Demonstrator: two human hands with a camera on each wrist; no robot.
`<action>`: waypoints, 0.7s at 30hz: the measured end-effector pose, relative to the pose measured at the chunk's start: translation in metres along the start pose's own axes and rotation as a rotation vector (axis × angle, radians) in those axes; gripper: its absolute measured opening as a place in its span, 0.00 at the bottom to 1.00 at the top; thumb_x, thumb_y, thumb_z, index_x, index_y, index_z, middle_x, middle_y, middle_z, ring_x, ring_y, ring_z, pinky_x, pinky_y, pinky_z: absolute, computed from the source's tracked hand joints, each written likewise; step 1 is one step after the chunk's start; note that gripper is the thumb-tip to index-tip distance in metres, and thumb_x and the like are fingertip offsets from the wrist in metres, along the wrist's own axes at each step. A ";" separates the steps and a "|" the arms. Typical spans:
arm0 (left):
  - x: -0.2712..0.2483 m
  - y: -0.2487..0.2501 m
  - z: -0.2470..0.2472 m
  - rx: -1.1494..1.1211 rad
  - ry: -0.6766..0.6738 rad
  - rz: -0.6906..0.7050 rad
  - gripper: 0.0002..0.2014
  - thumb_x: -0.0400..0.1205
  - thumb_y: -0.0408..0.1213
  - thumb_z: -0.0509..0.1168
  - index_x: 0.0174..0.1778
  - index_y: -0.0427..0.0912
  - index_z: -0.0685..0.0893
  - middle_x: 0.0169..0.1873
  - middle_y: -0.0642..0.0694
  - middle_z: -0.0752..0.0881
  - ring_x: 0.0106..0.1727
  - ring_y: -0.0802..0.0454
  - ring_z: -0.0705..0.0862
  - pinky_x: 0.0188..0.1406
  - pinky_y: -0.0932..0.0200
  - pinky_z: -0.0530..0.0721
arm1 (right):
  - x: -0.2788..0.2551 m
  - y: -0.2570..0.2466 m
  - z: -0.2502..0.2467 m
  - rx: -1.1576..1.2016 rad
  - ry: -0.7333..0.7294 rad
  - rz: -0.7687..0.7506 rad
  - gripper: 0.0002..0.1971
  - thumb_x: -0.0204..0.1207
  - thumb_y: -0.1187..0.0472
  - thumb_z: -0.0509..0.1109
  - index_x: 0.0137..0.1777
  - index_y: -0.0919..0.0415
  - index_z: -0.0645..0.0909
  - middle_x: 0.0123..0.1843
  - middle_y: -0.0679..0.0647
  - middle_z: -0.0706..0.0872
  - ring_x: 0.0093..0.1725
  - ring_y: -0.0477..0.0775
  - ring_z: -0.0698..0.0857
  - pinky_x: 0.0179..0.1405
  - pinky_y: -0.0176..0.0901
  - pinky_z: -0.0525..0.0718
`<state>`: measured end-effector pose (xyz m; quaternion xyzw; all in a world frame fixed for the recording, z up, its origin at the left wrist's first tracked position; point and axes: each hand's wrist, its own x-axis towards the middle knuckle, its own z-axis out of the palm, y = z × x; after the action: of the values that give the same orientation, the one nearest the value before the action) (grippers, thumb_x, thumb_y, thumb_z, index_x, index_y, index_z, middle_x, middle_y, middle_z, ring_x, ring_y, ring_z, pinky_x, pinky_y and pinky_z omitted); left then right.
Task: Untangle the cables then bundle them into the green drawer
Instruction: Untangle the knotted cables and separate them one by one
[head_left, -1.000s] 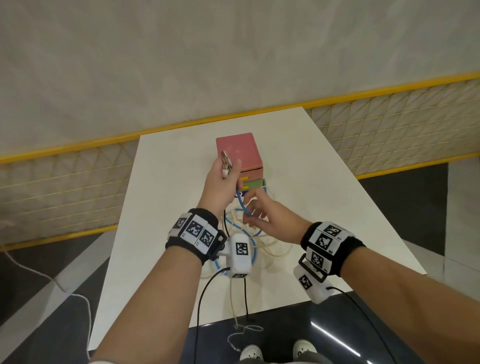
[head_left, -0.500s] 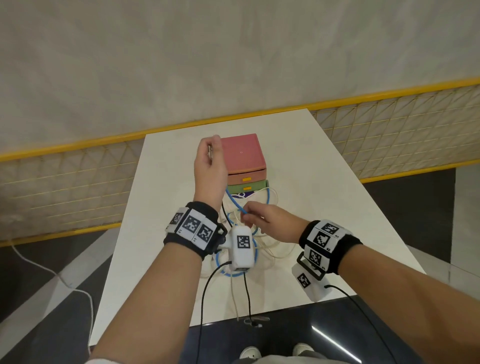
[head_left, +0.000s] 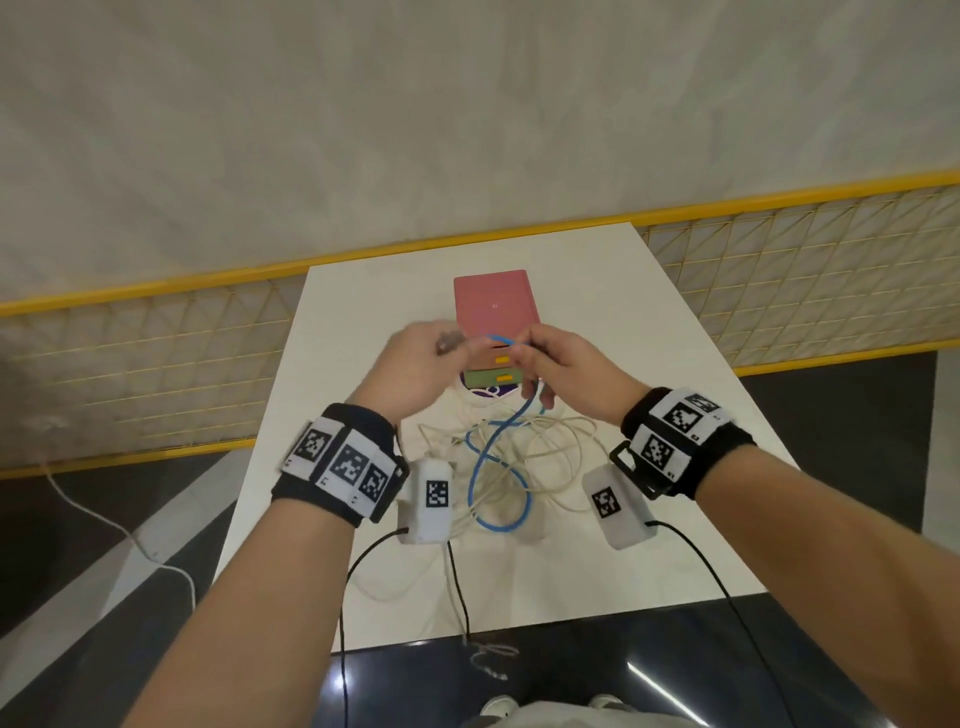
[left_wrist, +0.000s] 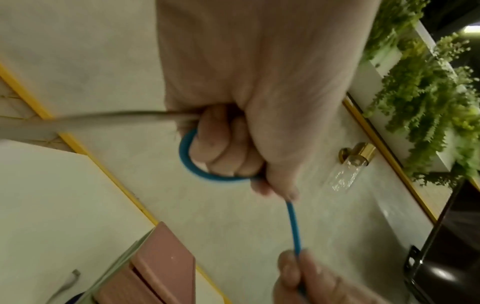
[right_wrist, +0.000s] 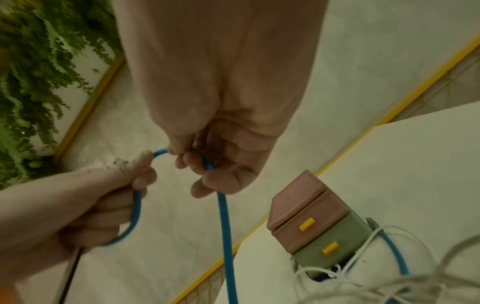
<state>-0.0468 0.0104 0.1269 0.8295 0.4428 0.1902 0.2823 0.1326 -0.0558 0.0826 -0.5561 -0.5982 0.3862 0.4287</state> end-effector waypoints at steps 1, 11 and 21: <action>0.003 -0.002 -0.003 -0.040 0.126 -0.021 0.23 0.83 0.54 0.66 0.38 0.34 0.83 0.22 0.52 0.72 0.23 0.58 0.68 0.24 0.62 0.64 | -0.001 0.003 0.002 0.014 -0.014 0.021 0.11 0.86 0.61 0.57 0.42 0.54 0.74 0.35 0.53 0.77 0.33 0.46 0.84 0.26 0.39 0.81; -0.007 -0.014 0.013 -0.109 0.058 0.104 0.24 0.85 0.46 0.66 0.77 0.64 0.70 0.31 0.54 0.79 0.31 0.62 0.77 0.35 0.72 0.76 | 0.004 0.005 0.023 0.028 -0.126 0.103 0.12 0.87 0.61 0.52 0.45 0.56 0.74 0.34 0.52 0.71 0.34 0.53 0.85 0.28 0.45 0.88; 0.018 -0.013 -0.003 -0.259 0.516 0.018 0.13 0.85 0.48 0.65 0.42 0.42 0.74 0.22 0.53 0.69 0.21 0.57 0.66 0.24 0.64 0.66 | -0.003 0.023 0.035 0.003 -0.213 0.171 0.13 0.88 0.61 0.51 0.43 0.61 0.73 0.35 0.54 0.77 0.36 0.49 0.84 0.32 0.43 0.86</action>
<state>-0.0466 0.0318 0.1219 0.7145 0.4648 0.4525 0.2621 0.1071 -0.0567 0.0494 -0.5603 -0.5903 0.4790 0.3288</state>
